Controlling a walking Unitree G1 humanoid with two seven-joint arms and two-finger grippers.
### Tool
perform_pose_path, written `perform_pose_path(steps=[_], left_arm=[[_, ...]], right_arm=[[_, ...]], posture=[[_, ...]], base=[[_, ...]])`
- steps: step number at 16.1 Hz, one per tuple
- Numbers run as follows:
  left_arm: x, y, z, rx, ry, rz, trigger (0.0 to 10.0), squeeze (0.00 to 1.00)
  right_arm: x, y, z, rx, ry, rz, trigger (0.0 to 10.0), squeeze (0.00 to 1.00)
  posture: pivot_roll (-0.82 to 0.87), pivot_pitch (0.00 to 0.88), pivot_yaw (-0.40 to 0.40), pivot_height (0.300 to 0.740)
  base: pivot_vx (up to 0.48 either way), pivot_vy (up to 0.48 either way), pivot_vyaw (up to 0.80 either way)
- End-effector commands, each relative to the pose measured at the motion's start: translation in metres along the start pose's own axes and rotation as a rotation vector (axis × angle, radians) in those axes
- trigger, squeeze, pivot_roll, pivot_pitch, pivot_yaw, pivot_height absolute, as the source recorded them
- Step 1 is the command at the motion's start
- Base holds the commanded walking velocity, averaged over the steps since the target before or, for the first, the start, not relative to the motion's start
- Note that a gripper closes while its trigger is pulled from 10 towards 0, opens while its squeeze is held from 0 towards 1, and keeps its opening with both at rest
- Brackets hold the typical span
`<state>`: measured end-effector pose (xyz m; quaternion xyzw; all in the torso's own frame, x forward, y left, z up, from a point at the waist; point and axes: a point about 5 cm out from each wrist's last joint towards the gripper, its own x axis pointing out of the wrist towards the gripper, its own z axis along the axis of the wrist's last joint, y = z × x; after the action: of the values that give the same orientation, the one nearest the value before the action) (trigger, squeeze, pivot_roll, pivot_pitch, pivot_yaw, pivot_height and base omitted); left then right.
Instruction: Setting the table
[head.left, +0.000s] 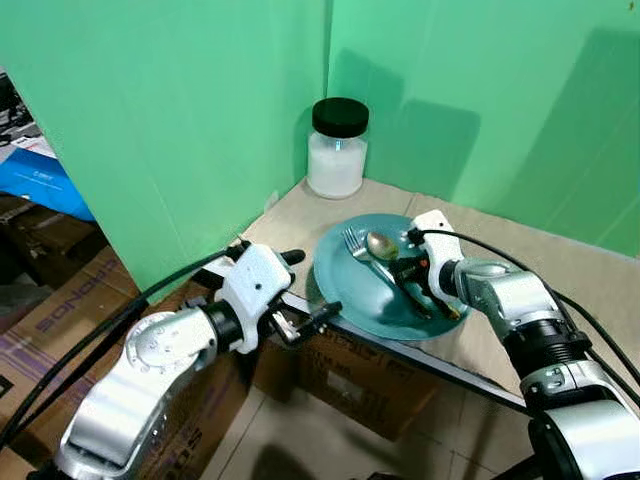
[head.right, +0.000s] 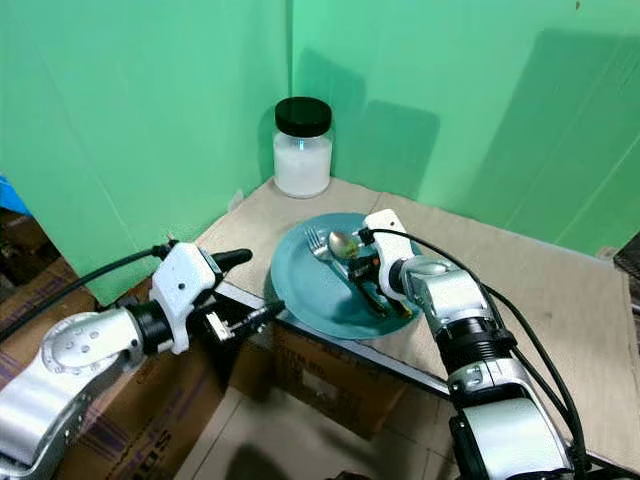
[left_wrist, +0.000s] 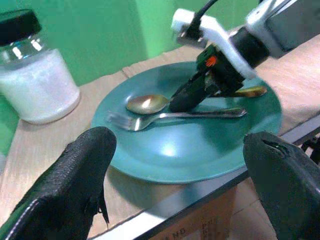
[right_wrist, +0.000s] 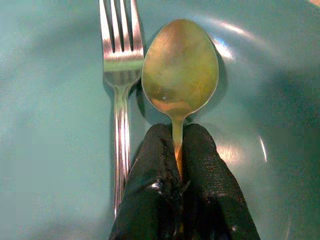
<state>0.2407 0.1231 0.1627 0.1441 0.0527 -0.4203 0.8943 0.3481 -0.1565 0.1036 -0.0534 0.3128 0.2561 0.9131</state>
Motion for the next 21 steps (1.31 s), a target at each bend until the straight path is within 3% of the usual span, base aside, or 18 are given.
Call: perform_pose_path(steps=[1, 3, 4, 5, 6, 7, 9, 10, 11, 13, 14, 16, 19, 21], left_arm=[[-0.001, 0.006, 0.004, 0.018, -0.009, 0.009, 10.0, 0.30], [0.002, 0.018, 0.013, 0.008, -0.049, 0.072, 10.0, 0.29], [0.008, 0.026, 0.018, -0.015, -0.073, 0.147, 10.0, 0.29], [0.011, 0.029, 0.020, -0.021, -0.085, 0.192, 10.0, 0.28], [0.019, 0.030, 0.019, -0.032, -0.104, 0.330, 10.0, 0.28], [0.019, 0.031, 0.017, -0.037, -0.106, 0.351, 10.0, 0.28], [0.014, 0.025, 0.020, -0.148, -0.171, 0.484, 10.0, 0.22], [0.011, 0.024, 0.016, -0.129, -0.164, 0.532, 10.0, 0.13], [0.008, 0.024, 0.008, -0.113, -0.119, 0.588, 10.0, 0.11], [0.006, 0.023, 0.009, -0.092, -0.128, 0.618, 10.0, 0.11], [0.004, 0.028, 0.013, -0.113, -0.163, 0.655, 10.0, 0.07], [0.004, 0.029, 0.014, -0.109, -0.181, 0.672, 10.0, 0.00], [0.001, 0.028, 0.008, -0.167, -0.180, 0.712, 10.0, 0.00], [-0.001, 0.027, 0.008, -0.150, -0.176, 0.725, 10.0, 0.00]], right_arm=[[-0.004, 0.001, 0.018, -0.007, -0.061, -0.001, 0.0, 0.00], [-0.020, 0.005, 0.042, 0.001, -0.191, 0.015, 0.0, 0.00], [-0.039, 0.005, 0.056, -0.015, -0.300, 0.007, 0.0, 0.00], [-0.047, 0.005, 0.062, -0.010, -0.364, -0.002, 0.0, 0.00], [-0.066, 0.006, 0.060, 0.011, -0.522, -0.055, 10.0, 0.00], [-0.067, 0.009, 0.058, 0.008, -0.538, -0.054, 10.0, 0.00], [-0.089, 0.026, 0.045, 0.051, -0.655, -0.176, 10.0, 0.00], [-0.098, 0.032, 0.038, 0.054, -0.695, -0.238, 10.0, 0.00], [-0.108, 0.034, 0.034, 0.048, -0.744, -0.310, 10.0, 0.00], [-0.117, 0.036, 0.029, 0.108, -0.798, -0.367, 10.0, 0.00], [-0.122, 0.037, 0.029, 0.058, -0.825, -0.441, 10.0, 0.00], [-0.121, 0.040, 0.026, 0.075, -0.806, -0.469, 10.0, 0.00], [-0.116, 0.045, 0.022, 0.075, -0.765, -0.471, 10.0, 0.00], [-0.113, 0.043, 0.017, 0.091, -0.740, -0.511, 10.0, 0.00]], posture=[[-0.05, 0.000, 0.009, 0.740], [-0.04, 0.000, 0.025, 0.740], [-0.04, 0.000, 0.029, 0.740], [-0.02, 0.000, 0.031, 0.740], [-0.01, 0.000, 0.032, 0.740], [-0.02, 0.000, 0.032, 0.740], [-0.03, 0.000, 0.037, 0.740], [-0.04, 0.000, 0.054, 0.740], [-0.05, 0.000, 0.052, 0.740], [-0.05, 0.000, 0.049, 0.740], [-0.05, 0.000, 0.035, 0.740], [-0.05, 0.000, 0.030, 0.740], [-0.05, 0.000, 0.021, 0.740], [-0.05, 0.000, 0.013, 0.740]], base=[[0.000, 0.000, 0.00], [0.000, 0.000, 0.00], [0.000, 0.000, 0.00], [0.000, 0.000, 0.00], [0.000, 0.000, 0.00], [0.000, 0.000, 0.00], [0.000, 0.000, 0.00], [0.000, 0.000, 0.00], [0.000, 0.000, -0.56], [0.000, 0.000, -0.80], [0.000, 0.000, -0.80], [0.000, 0.000, -0.80], [0.000, 0.000, -0.80], [0.000, 0.000, -0.80]])
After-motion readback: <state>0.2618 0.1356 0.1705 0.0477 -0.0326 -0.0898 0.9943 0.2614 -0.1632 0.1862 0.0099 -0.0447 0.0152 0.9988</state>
